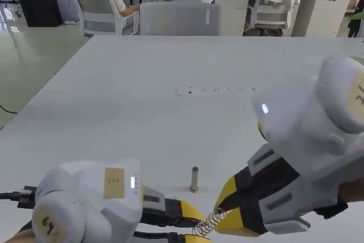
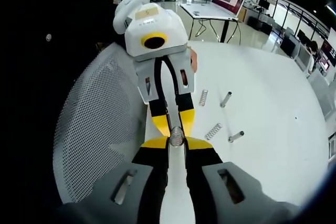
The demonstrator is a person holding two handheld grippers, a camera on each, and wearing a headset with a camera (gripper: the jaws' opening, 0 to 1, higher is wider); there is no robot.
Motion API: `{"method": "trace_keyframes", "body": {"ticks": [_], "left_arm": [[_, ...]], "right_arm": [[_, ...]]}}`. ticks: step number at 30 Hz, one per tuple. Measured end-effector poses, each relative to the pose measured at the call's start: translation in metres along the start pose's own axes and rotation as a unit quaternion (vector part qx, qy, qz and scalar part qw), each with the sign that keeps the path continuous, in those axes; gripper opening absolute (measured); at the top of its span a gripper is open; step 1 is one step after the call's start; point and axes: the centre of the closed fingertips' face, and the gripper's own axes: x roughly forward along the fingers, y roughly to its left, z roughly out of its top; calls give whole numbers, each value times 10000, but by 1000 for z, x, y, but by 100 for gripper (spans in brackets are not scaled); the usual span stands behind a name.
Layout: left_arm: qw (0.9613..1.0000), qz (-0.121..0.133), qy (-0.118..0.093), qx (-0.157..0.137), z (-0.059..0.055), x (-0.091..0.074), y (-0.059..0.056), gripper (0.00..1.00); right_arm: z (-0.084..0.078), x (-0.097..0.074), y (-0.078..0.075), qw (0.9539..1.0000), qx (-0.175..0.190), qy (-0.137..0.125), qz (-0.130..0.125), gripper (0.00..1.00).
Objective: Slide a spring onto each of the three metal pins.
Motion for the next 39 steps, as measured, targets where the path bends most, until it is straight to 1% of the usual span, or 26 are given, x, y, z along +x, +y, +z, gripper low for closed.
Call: {"method": "trace_keyframes", "body": {"ticks": [3, 7, 9, 12, 16, 21, 24, 28, 32, 39], "left_arm": [[10000, 33, -6, 14, 1, 0, 2, 7], [10000, 23, -41, 22, 3, 0, 1, 7], [9999, 19, -148, -35, 8, 0, 0, 7], [9997, 21, -235, -110, 11, -1, 1, 7], [9997, 18, -210, -110, 10, 0, 1, 7], [9996, 10, -248, -119, 13, 1, 0, 7], [9993, 0, -310, -196, 16, 1, 1, 7], [9994, 7, -280, -197, 15, 3, 1, 7], [9992, 26, -314, -252, 13, 3, 2, 7], [9990, 61, -307, -322, 8, 5, 5, 8]], "right_arm": [[0, -1, -1, 9999, -93, 95, -48, 13], [0, 0, 0, 9999, -77, 151, -12, 13], [-3, 2, -1, 9997, -69, 244, -29, 13], [-4, 4, -2, 9997, -54, 246, -23, 13], [-4, 5, -2, 9997, -26, 227, -20, 13], [-5, 6, -2, 9997, -36, 240, 1, 13], [-5, 7, -3, 9997, -35, 246, 12, 13], [-6, 10, -4, 9995, -57, 295, 29, 13], [-7, 12, -5, 9995, -16, 313, 61, 13], [-9, 16, -9, 9993, 67, 370, 91, 13]]}}
